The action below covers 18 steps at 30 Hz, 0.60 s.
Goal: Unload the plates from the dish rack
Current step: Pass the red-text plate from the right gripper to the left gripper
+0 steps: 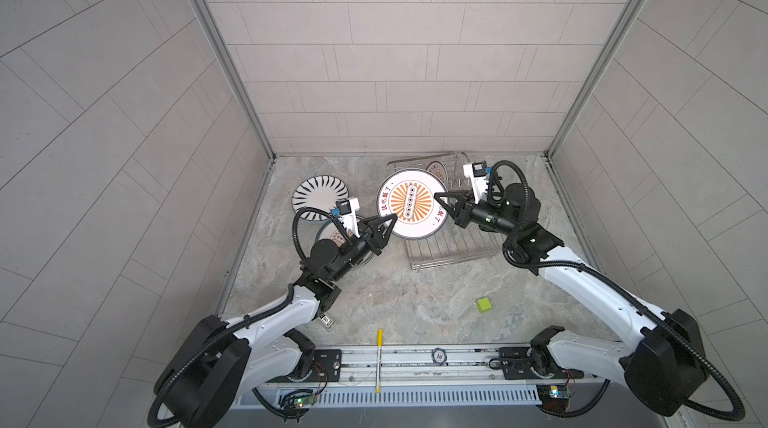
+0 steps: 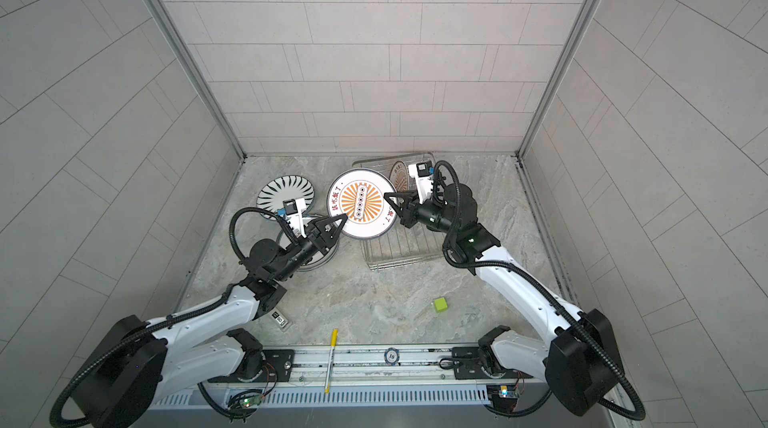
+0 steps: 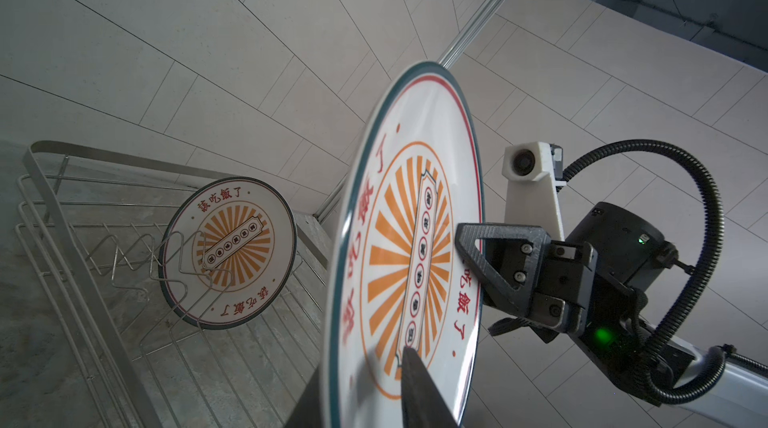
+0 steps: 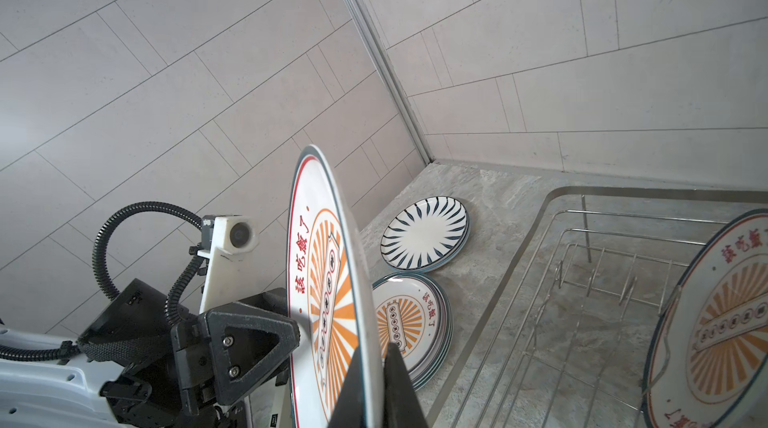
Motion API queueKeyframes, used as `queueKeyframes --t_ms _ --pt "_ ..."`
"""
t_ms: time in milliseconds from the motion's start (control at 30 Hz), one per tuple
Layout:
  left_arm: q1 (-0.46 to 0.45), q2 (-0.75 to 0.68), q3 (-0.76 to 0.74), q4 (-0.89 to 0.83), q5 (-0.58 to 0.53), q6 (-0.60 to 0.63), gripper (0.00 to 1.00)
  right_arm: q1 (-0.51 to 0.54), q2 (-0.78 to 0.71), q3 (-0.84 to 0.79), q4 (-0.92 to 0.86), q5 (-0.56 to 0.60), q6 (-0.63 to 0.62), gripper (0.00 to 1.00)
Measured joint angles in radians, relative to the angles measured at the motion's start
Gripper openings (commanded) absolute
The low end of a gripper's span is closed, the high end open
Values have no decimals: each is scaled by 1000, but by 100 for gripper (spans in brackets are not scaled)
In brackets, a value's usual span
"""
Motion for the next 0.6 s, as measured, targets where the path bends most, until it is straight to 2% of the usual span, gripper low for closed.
queueKeyframes --t_ms 133,433,600 --pt "0 26 0 52 3 -26 26 1 3 0 12 -11 8 0" --pt "0 44 0 101 5 -57 26 6 18 0 46 -27 20 0" --pt "0 47 -1 111 2 -72 20 8 24 0 56 -35 25 0"
